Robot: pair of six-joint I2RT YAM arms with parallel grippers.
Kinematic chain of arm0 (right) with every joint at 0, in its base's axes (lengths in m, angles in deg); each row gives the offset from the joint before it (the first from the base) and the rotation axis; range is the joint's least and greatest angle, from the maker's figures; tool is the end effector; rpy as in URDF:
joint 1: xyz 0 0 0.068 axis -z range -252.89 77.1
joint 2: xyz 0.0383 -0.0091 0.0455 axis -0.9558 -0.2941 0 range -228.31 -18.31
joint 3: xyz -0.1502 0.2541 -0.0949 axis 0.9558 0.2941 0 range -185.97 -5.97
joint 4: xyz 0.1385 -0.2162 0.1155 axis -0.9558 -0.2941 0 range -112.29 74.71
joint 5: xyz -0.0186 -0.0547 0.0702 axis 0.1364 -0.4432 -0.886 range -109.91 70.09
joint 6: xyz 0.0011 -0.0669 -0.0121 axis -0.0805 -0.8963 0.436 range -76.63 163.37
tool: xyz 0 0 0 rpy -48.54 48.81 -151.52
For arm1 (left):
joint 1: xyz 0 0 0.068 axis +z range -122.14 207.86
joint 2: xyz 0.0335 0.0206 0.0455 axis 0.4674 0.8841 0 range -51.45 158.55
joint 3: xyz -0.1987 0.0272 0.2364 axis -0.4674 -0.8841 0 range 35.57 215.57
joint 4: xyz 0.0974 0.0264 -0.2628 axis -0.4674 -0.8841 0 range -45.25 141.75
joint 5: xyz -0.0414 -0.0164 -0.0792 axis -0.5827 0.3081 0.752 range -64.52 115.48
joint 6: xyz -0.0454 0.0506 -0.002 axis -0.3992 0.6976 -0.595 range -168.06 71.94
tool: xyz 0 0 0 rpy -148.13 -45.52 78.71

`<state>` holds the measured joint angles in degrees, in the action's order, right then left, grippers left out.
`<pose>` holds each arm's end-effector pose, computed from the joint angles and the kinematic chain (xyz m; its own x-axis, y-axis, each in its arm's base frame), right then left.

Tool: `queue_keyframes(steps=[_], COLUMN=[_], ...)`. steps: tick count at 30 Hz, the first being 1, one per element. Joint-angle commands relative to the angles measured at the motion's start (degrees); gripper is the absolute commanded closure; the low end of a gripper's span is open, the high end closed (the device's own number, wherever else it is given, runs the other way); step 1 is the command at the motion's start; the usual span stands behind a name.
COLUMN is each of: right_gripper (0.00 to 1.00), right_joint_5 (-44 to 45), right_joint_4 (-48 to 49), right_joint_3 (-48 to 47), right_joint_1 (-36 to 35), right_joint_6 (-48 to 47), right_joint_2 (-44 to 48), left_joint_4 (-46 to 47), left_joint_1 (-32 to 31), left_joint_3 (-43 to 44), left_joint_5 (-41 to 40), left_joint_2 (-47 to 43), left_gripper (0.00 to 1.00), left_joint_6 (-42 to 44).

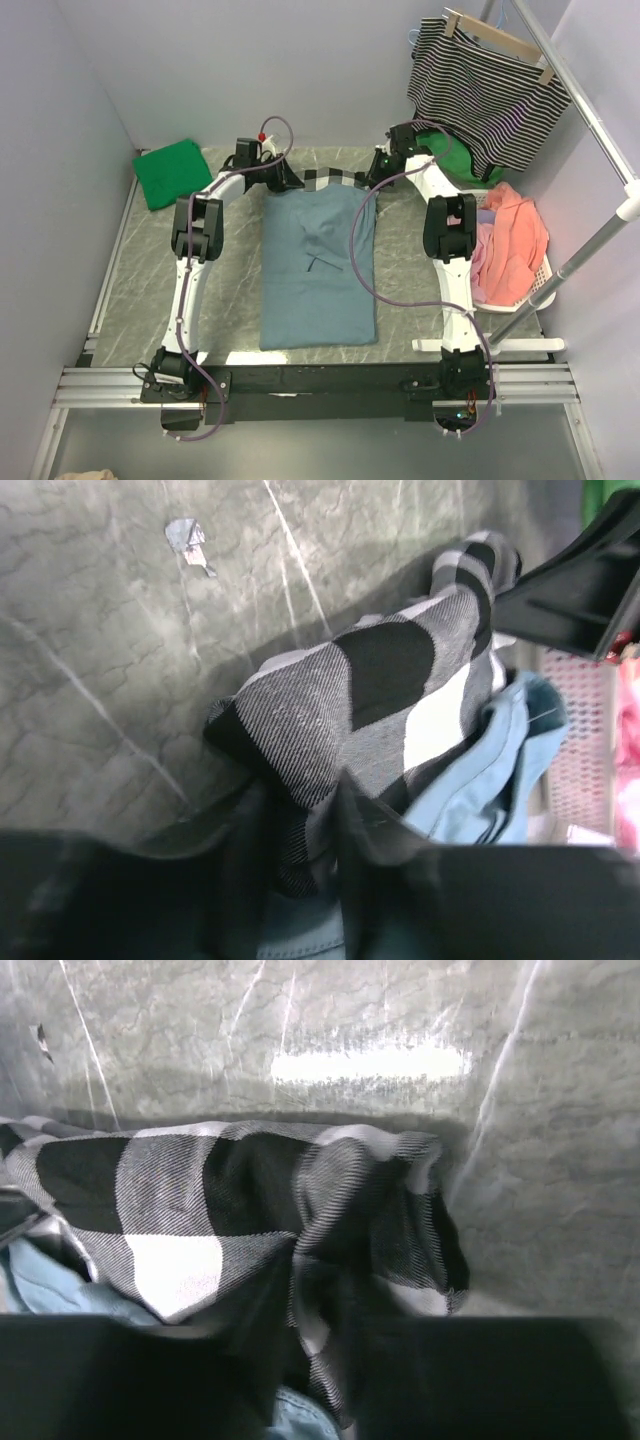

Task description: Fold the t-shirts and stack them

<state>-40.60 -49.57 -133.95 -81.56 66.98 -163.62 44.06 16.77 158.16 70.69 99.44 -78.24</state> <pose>0.6084 0.1122 0.1653 -0.8533 0.2490 -0.4580 -0.0174 0.8644 0.5024 0.6186 -0.1607 0.1210 -0.8499 -0.1941 -0.4899 0.3145 0.5590 -0.7672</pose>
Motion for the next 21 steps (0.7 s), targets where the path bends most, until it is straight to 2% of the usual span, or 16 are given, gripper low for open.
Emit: queue_keyframes(steps=[1, 3, 10, 14, 21], right_gripper=[0.94, 0.97, 0.97, 0.96, 0.95], right_joint_5=[-2.8, -4.3, -7.4, -6.7, -6.0], right_joint_4=[0.3, 3.5, 18.5, 21.5, 31.9], right_joint_3=[-3.9, -3.9, 0.6, -2.8, -2.0], right_joint_1=[-0.5, -0.5, -0.6, -0.7, -0.7], right_joint_6=[-0.1, 0.3, 1.2, 0.6, 1.1], right_joint_2=[-0.7, -0.5, 5.6, 6.0, 7.8], left_joint_4=[2.0, 5.0, 8.5, 11.2, 19.1], left_joint_1=[-0.8, -0.8, -0.4, 0.4, 1.2], left_joint_3=[3.5, 3.3, 8.1, 13.6, 11.4], left_joint_5=[3.0, 2.5, -1.1, -2.1, -6.4], left_joint_2=[1.5, 0.5, -3.8, -5.8, -10.8], left_gripper=[0.80, 0.83, 0.85, 0.85, 0.84], left_joint_6=[-1.8, -2.6, -1.1, -1.5, 1.0])
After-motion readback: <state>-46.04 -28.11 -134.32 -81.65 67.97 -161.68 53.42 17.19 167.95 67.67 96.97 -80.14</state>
